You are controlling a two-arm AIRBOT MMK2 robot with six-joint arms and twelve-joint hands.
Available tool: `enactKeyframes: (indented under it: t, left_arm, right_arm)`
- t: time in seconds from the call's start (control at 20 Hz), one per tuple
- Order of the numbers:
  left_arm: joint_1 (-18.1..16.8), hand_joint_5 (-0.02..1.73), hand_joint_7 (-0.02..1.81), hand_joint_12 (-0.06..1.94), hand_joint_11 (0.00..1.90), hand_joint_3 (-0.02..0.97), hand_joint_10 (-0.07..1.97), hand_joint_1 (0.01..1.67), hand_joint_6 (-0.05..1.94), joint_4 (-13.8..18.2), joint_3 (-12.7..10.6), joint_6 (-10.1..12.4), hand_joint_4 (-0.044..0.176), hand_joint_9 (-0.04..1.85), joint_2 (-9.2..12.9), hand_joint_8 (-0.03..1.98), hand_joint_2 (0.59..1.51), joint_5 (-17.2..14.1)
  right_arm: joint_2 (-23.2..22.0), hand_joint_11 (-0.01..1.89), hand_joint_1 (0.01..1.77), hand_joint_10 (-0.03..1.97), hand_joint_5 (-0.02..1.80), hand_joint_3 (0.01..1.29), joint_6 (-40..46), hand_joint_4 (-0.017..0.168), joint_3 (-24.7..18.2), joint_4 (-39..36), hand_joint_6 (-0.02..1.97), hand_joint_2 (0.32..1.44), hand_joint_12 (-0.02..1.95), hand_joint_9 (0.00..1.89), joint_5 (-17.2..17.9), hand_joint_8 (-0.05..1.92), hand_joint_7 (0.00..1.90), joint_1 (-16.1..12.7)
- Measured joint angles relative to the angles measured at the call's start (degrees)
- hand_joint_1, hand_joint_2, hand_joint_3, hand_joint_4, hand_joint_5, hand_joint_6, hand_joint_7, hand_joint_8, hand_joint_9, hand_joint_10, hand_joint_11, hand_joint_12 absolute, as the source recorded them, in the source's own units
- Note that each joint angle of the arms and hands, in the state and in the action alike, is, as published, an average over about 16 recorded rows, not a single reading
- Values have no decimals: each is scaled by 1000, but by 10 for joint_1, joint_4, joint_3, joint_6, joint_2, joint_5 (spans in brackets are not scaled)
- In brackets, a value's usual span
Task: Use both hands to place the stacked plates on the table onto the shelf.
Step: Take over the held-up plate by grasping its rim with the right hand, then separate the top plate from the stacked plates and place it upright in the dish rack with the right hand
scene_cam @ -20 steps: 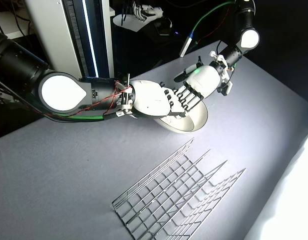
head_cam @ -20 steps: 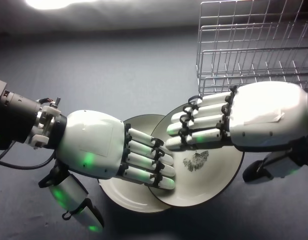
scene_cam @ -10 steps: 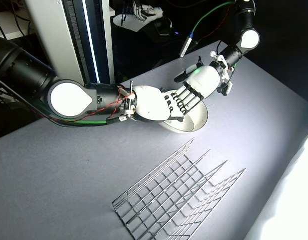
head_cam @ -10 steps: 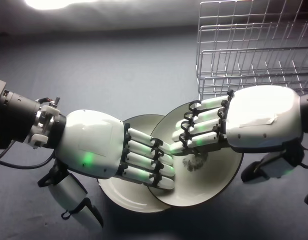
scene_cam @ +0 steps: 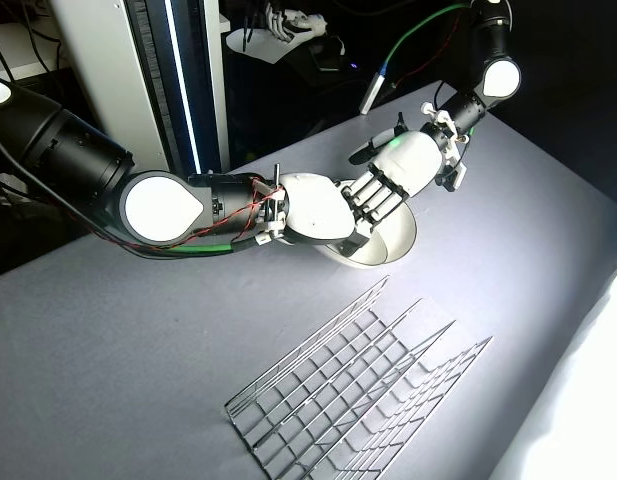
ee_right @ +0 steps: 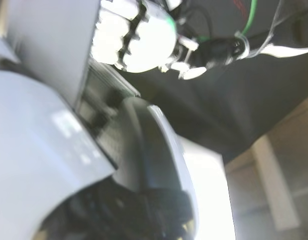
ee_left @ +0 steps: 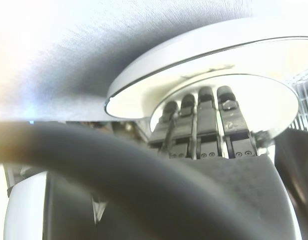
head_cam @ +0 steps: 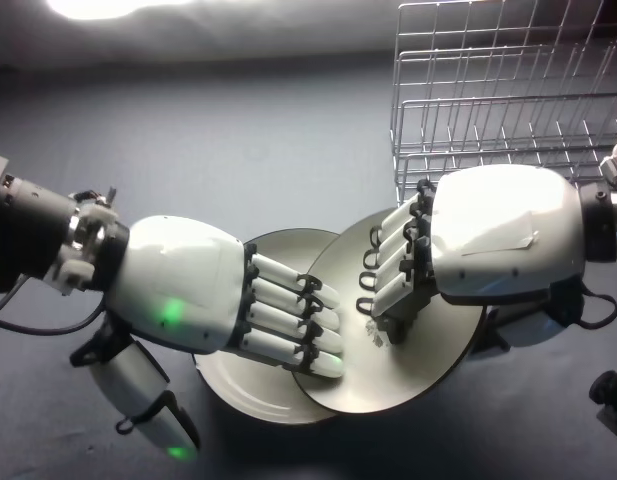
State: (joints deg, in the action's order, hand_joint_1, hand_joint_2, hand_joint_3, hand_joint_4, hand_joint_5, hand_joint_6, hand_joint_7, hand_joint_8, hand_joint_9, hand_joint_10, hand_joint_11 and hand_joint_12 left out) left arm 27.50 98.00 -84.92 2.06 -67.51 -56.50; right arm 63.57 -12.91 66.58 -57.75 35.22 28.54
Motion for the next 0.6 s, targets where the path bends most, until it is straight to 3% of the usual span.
enactKeyframes:
  t: [0.3,0.6]
  left_arm:
    - [-30,-2,9,1,15,21,2,16,-4,-20,9,13,-1,21,34,4,1125,0]
    - [-62,9,17,1,15,20,2,15,13,-31,23,21,-1,21,86,10,1124,6]
  right_arm:
    - [0,805,1227,814,826,13,0,-5,-3,-2,702,973,1206,860,7,589,887,-15]
    - [-7,888,1259,980,870,12,5,-3,-16,-1,824,964,1199,917,-2,707,942,-43]
